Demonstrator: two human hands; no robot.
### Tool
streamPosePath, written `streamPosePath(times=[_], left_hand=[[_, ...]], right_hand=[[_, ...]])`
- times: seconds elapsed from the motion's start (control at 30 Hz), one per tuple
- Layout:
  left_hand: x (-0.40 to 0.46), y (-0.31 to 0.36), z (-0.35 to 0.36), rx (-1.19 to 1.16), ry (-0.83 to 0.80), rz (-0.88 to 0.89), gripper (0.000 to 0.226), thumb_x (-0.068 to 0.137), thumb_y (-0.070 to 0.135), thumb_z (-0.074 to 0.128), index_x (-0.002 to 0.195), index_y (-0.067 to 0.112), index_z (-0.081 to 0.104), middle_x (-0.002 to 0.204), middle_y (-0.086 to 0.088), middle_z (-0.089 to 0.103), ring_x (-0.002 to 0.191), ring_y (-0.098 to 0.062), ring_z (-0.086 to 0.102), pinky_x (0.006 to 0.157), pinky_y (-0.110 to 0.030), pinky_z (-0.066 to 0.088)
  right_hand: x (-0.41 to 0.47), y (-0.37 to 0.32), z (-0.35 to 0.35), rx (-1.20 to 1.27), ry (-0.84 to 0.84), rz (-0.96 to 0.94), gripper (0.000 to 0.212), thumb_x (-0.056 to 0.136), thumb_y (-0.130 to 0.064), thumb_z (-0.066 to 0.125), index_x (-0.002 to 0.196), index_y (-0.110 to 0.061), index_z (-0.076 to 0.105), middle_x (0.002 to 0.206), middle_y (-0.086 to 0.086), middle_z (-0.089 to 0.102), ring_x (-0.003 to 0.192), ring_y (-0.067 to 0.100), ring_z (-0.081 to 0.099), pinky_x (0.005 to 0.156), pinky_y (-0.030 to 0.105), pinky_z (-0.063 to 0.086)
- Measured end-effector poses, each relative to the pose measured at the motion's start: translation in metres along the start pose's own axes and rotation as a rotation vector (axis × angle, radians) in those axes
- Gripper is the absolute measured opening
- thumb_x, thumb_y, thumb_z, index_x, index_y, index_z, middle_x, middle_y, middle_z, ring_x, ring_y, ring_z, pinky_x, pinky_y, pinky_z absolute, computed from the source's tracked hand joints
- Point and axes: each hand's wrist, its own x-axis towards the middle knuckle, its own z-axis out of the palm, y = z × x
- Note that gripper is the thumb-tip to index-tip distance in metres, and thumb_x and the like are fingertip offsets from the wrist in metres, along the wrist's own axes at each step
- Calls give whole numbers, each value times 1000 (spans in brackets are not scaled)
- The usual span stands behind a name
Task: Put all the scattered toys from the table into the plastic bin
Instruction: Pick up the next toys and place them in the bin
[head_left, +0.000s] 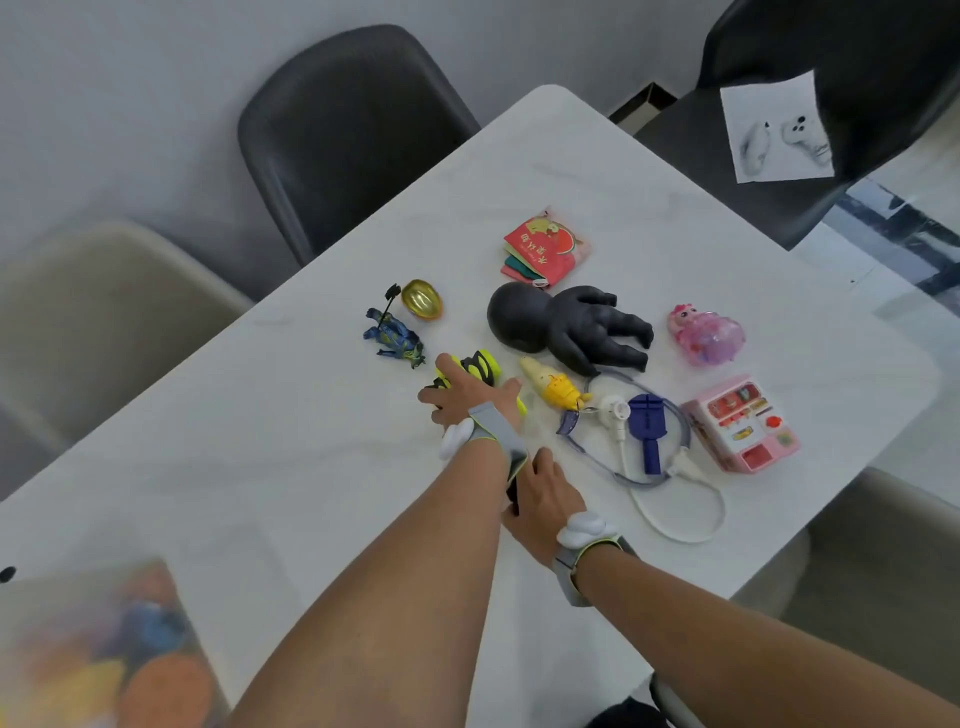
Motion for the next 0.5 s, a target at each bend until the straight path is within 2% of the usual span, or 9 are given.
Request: streamPosePath(times=[0.13, 0.23, 0.33, 0.5], left_hand=[[5, -4, 9, 58, 90, -6, 87, 59, 46, 78, 122, 31, 21, 114, -12, 29, 81, -34, 45, 61, -43, 37], [3, -7, 10, 38, 130, -18, 76, 64, 40, 75, 119, 30, 22, 112, -10, 29, 84, -36, 48, 63, -42, 35], [-3, -17, 5, -6, 114, -30, 68, 68, 39, 74, 112, 30, 23, 109, -8, 27, 86, -37, 50, 66, -43, 37], [-17, -42, -20, -75, 67, 111, 63, 66, 39, 71, 106, 27, 24, 106, -8, 32, 75, -39, 54, 60, -39, 42]], right_hand=[[-11, 11, -3, 95, 60, 39, 37, 77, -29, 56, 106, -21, 34, 93, 2, 33, 78, 26, 43, 54, 34, 36], [-10, 13, -11, 147, 98, 63, 37, 78, -29, 58, 108, -22, 38, 93, 3, 34, 76, 28, 45, 54, 32, 35], [-9, 12, -19, 154, 142, 69, 35, 78, -28, 58, 107, -22, 40, 95, 4, 35, 76, 29, 45, 53, 31, 35], [-12, 6, -29, 146, 204, 112, 39, 77, -27, 60, 112, -22, 43, 98, 6, 35, 76, 30, 46, 56, 35, 45]])
